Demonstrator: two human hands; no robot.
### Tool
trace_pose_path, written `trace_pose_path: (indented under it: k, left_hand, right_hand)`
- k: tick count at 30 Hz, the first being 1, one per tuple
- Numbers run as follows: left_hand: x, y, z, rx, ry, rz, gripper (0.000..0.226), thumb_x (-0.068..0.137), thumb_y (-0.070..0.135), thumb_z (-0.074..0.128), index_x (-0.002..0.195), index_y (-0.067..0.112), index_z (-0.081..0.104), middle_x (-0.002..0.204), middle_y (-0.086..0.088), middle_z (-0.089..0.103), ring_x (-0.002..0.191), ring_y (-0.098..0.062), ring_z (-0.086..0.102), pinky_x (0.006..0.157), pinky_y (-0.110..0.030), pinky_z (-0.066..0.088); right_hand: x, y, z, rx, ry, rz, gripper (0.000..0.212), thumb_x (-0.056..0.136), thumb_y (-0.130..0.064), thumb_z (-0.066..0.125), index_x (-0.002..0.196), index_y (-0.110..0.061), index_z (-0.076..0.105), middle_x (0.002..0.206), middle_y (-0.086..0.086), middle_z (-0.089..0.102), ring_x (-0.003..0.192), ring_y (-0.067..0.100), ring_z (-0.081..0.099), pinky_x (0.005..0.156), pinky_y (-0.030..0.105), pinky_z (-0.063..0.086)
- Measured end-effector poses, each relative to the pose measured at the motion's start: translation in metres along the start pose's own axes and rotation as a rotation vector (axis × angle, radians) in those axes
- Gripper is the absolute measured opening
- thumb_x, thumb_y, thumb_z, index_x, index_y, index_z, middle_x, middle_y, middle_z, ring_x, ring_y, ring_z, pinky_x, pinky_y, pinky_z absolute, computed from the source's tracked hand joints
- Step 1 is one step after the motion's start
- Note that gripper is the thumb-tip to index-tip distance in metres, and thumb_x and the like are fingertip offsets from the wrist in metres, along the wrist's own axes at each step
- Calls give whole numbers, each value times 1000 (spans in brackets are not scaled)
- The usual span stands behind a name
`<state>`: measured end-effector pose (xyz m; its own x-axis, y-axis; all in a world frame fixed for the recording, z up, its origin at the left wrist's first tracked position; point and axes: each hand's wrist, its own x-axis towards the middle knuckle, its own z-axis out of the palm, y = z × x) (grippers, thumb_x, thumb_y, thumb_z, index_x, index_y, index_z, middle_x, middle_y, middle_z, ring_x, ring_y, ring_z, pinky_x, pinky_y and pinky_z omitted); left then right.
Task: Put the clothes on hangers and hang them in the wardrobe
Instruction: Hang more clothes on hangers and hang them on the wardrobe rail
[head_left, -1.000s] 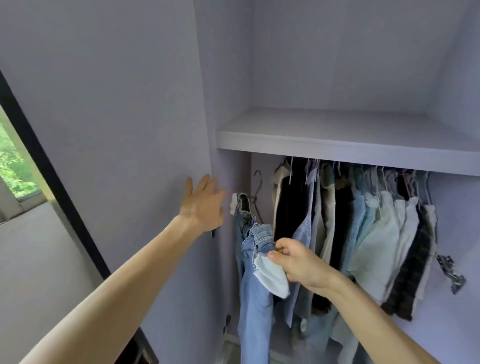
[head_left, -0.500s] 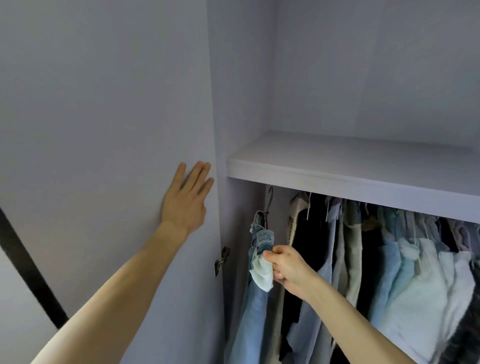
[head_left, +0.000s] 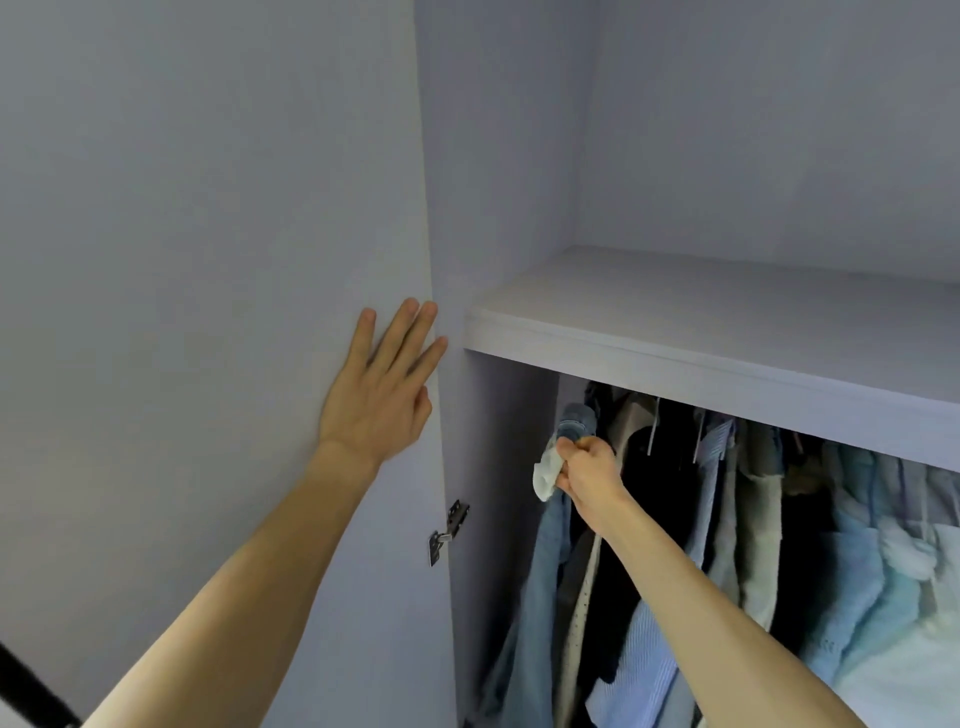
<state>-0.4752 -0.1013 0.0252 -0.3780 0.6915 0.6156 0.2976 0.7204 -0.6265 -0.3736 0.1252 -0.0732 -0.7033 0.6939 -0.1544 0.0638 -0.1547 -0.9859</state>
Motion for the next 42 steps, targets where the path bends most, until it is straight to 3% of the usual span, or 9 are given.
trace_pose_path:
  k: [6,13,18,21,26,29,34,38,42]
  left_hand:
    - [0,3,4,-6,23,-16,65,100,38,21,160,20,3,165,-15,-17,153,-32,-12,116,-59,-21]
    - [2,9,7,-16,17,-33,66,100,38,22,160,20,4,165,-16,-16,153,-33,-11,116,-59,-20]
    - [1,24,15,-9,0,-13,64,99,38,18,160,20,8,164,-16,-17,152,-34,-13,115,-59,-21]
    - [-2,36,22,-1,-38,29,64,100,38,19,160,18,11,165,-16,-16,152,-34,-13,115,-60,-22]
    - [-4,44,28,-13,-73,39,62,100,37,13,159,17,13,164,-17,-17,151,-35,-17,114,-60,-24]
    - [-3,45,29,-10,-85,26,62,100,37,15,159,18,15,164,-17,-16,151,-34,-16,114,-60,-23]
    - [-4,46,30,-1,-94,40,62,100,39,16,159,18,16,164,-16,-16,151,-34,-17,116,-60,-22]
    - [-5,46,31,5,-96,40,62,100,38,16,159,19,19,165,-16,-13,152,-34,-15,116,-60,-21]
    - [-5,45,32,12,-80,26,61,100,39,20,158,19,24,166,-15,-7,153,-33,-10,117,-60,-19]
  right_hand:
    - [52,0,-6,-166,88,-50,10,102,-15,49,98,-7,54,88,10,59,77,20,58,77,34,49]
    - [99,12,-17,-317,118,6,25,100,-12,45,121,1,52,97,15,56,92,29,57,87,40,51]
    - [108,20,-13,-373,92,79,13,101,-12,43,110,-5,49,69,5,47,59,17,48,55,27,42]
    - [113,18,-13,-405,82,110,13,101,-12,44,111,-7,50,74,8,53,59,18,56,43,26,45]
    - [121,15,-14,-594,97,55,27,98,-17,45,118,1,52,94,16,65,90,35,69,79,41,59]
    - [121,13,-10,-676,78,4,28,100,-23,44,118,-3,51,102,17,66,96,34,66,75,32,49]
    - [123,24,0,-615,110,29,29,100,-18,45,122,1,49,109,19,64,102,36,62,82,36,49]
    - [120,27,2,-413,189,116,16,97,-6,48,110,4,50,72,7,61,66,19,60,74,33,50]
    - [118,35,-18,-352,218,32,23,97,-16,46,111,1,53,90,19,64,80,34,66,75,48,60]
